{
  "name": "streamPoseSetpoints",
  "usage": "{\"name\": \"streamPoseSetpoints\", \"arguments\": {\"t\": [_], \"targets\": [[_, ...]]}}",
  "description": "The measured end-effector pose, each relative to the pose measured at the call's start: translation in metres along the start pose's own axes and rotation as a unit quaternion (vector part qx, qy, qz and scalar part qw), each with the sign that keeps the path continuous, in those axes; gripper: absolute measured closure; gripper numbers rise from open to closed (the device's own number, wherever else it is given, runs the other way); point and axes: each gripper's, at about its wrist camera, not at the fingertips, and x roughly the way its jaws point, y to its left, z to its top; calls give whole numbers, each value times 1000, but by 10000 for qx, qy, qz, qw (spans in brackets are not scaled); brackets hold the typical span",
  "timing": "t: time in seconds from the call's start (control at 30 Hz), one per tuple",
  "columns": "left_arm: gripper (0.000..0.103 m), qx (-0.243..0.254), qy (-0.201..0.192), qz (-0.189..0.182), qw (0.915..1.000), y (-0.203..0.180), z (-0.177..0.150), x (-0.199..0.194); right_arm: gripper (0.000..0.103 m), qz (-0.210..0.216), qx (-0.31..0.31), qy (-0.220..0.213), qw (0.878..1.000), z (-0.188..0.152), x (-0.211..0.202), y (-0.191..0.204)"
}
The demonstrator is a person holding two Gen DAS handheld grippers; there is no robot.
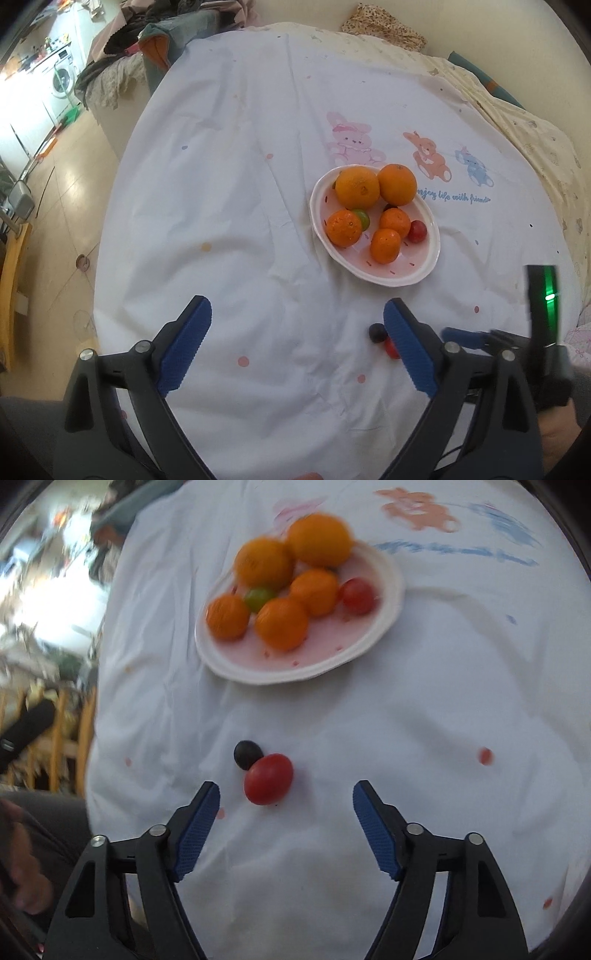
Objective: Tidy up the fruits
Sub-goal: 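Withdraw both grippers toward the red tomato and dark plum, then grasp the red tomato with the right gripper while the left gripper grasps the dark plum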
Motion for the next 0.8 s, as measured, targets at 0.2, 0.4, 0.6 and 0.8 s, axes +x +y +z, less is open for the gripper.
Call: {"name": "streamPoseSetpoints", "arguments": {"t": [0.2,0.4,0.6,0.8], "targets": [[10,-78,217,19,9997,4,-1,11,29,-350,-506,133,9980,2,28,15],[10,19,271,-6,9996,-2,-1,15,68,-548,-847,73,9949,0,31,22],[10,48,303,100,9995,-3,-2,21,68,-338,-682,-52,9971,-6,14,15],[11,327,493,-8,9982,-16,-8,36,68,27,-261,-415,9988,-19,-25,-3]]}}
